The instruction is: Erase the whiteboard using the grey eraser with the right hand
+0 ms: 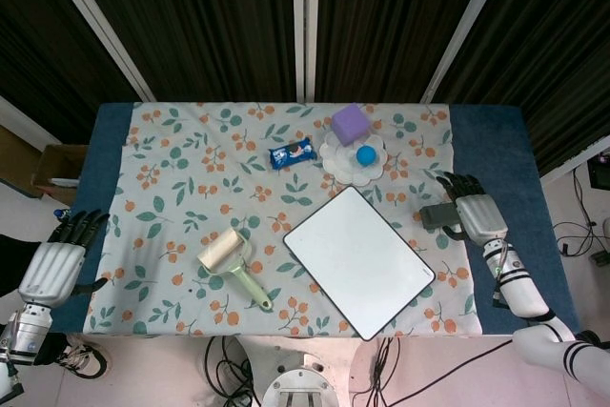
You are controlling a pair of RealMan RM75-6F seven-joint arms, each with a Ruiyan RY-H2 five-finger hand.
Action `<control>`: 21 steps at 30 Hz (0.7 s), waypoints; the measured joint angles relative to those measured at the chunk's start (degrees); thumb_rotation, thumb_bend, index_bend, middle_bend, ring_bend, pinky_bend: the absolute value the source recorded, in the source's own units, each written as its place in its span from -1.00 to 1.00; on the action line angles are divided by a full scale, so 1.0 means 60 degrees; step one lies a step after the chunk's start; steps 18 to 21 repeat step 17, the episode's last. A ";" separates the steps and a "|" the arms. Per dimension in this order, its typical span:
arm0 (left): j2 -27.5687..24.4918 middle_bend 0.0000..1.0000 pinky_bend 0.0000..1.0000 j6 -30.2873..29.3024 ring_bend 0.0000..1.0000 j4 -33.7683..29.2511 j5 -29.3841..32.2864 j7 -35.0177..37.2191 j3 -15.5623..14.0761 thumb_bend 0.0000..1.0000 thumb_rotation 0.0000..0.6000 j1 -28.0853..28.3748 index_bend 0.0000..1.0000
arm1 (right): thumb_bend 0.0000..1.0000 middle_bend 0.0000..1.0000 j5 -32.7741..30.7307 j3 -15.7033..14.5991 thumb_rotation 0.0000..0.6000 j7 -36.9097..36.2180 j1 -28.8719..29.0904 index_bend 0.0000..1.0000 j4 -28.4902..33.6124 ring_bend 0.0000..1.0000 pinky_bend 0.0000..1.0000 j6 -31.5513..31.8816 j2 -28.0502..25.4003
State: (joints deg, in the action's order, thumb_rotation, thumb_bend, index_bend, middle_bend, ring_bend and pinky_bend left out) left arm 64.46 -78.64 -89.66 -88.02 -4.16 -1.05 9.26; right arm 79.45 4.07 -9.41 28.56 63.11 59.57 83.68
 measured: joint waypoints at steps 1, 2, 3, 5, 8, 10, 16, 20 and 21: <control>0.0003 -0.88 -0.68 -0.0041 -0.93 0.0008 -0.0009 0.0012 0.0006 -1.00 1.00 -0.0011 -0.86 | -0.74 -1.00 0.0059 0.0002 1.00 -0.0022 -0.0077 -1.00 0.0066 -1.00 -1.00 0.0221 -0.0062; 0.0010 -0.88 -0.68 -0.0090 -0.93 0.0021 -0.0023 0.0026 0.0014 -1.00 1.00 -0.0023 -0.86 | -0.75 -1.00 0.0128 0.0002 1.00 -0.0046 -0.0168 -1.00 0.0137 -1.00 -1.00 0.0478 -0.0133; 0.0022 -0.88 -0.68 -0.0163 -0.93 0.0046 -0.0045 0.0051 0.0024 -1.00 1.00 -0.0042 -0.86 | -0.76 -1.00 0.0232 -0.0005 1.00 -0.0080 -0.0316 -1.00 0.0236 -1.00 -1.00 0.0876 -0.0242; 0.0041 -0.88 -0.68 -0.0268 -0.93 0.0081 -0.0081 0.0095 0.0038 -1.00 1.00 -0.0074 -0.86 | -0.78 -1.00 0.0394 -0.0031 1.00 -0.0119 -0.0606 -1.00 0.0387 -1.00 -1.00 0.1578 -0.0436; 0.0051 -0.88 -0.68 -0.0398 -0.93 0.0090 -0.0139 0.0126 0.0054 -1.00 1.00 -0.0115 -0.86 | -0.79 -1.00 0.0584 -0.0096 1.00 -0.0112 -0.1305 -1.00 0.0631 -1.00 -1.00 0.2922 -0.0801; 0.0038 -0.88 -0.68 -0.0490 -0.93 0.0073 -0.0177 0.0115 0.0069 -1.00 1.00 -0.0138 -0.86 | -0.79 -1.00 0.0622 -0.0148 1.00 -0.0068 -0.1961 -1.00 0.0805 -1.00 -1.00 0.3834 -0.1068; 0.0027 -0.88 -0.68 -0.0882 -0.93 0.0084 -0.0270 0.0067 0.0214 -1.00 1.00 -0.0195 -0.86 | -0.79 -1.00 0.0186 -0.0266 1.00 -0.0135 -0.3715 -1.00 0.1135 -1.00 -1.00 0.5102 -0.1755; 0.0032 -0.88 -0.68 -0.0934 -0.93 0.0093 -0.0282 0.0065 0.0245 -1.00 1.00 -0.0201 -0.86 | -0.79 -1.00 0.0099 -0.0283 1.00 -0.0169 -0.3811 -1.00 0.1156 -1.00 -1.00 0.5094 -0.1833; 0.0032 -0.88 -0.68 -0.0934 -0.93 0.0093 -0.0282 0.0065 0.0245 -1.00 1.00 -0.0201 -0.86 | -0.79 -1.00 0.0099 -0.0283 1.00 -0.0169 -0.3811 -1.00 0.1156 -1.00 -1.00 0.5094 -0.1833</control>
